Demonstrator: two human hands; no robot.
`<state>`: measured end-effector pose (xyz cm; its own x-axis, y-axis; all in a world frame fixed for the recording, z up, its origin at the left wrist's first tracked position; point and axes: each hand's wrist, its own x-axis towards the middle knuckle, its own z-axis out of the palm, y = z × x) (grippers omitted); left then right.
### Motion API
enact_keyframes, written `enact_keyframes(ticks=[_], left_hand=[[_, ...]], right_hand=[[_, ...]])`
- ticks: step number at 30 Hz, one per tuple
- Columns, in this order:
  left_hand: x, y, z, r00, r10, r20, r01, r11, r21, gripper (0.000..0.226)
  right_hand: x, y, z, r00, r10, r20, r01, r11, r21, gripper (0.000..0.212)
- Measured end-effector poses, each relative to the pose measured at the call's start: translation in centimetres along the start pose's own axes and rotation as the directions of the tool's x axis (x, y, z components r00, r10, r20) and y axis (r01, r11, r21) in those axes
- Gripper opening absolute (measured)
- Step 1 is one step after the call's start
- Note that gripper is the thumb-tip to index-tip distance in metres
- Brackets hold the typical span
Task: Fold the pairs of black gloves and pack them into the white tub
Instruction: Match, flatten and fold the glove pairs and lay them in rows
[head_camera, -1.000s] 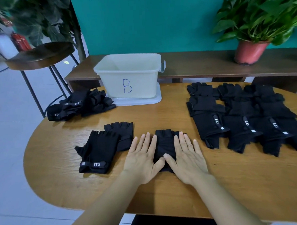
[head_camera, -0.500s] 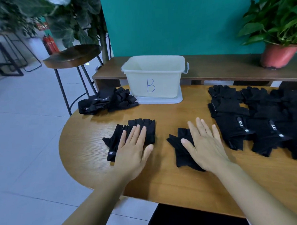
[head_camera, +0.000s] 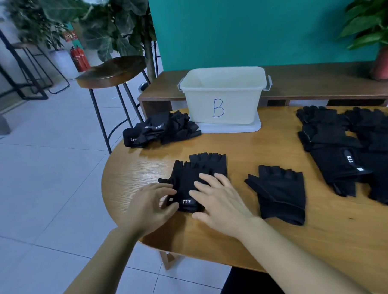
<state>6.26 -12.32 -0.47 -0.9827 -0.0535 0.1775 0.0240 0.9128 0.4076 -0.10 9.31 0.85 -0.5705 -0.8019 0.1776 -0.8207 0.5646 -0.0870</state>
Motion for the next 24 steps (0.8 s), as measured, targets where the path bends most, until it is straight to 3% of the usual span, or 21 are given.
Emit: enact_keyframes(ticks=[4, 13, 17, 19, 21, 22, 24], left_hand=[[-0.3, -0.5, 0.3, 0.997, 0.021, 0.075, -0.023, 0.999, 0.027, 0.062], [0.6, -0.6, 1.5, 0.994, 0.091, -0.052, -0.078, 0.975, 0.209, 0.034], [1.2, -0.9, 0.3, 0.977, 0.15, -0.155, -0.112, 0.967, 0.228, 0.03], [2.6, 0.2, -2.1, 0.958, 0.166, -0.235, -0.135, 0.98, 0.145, 0.023], [4.0, 2.4, -5.9, 0.953, 0.08, -0.293, -0.105, 0.992, -0.072, 0.015], [4.6, 3.8, -8.0, 0.967, -0.016, -0.255, -0.052, 0.964, -0.26, 0.011], [5.8, 6.3, -11.4, 0.986, -0.135, -0.102, 0.051, 0.814, -0.578, 0.014]], right_hand=[[0.8, -0.7, 1.2, 0.997, 0.069, 0.046, -0.071, 0.997, 0.037, 0.044], [1.6, -1.0, 1.6, 0.992, 0.123, 0.033, -0.122, 0.992, -0.016, 0.032], [2.4, -0.7, -0.5, 0.983, 0.179, -0.038, -0.175, 0.981, 0.086, 0.023], [3.7, 0.0, -3.0, 0.966, 0.207, -0.156, -0.179, 0.968, 0.178, 0.019], [5.6, 0.7, -6.6, 0.931, 0.3, -0.206, -0.222, 0.916, 0.333, 0.014], [6.4, 1.1, -8.6, 0.915, 0.355, -0.191, -0.24, 0.861, 0.448, 0.013], [7.8, 1.6, -12.3, 0.9, 0.418, -0.127, -0.221, 0.686, 0.693, 0.018]])
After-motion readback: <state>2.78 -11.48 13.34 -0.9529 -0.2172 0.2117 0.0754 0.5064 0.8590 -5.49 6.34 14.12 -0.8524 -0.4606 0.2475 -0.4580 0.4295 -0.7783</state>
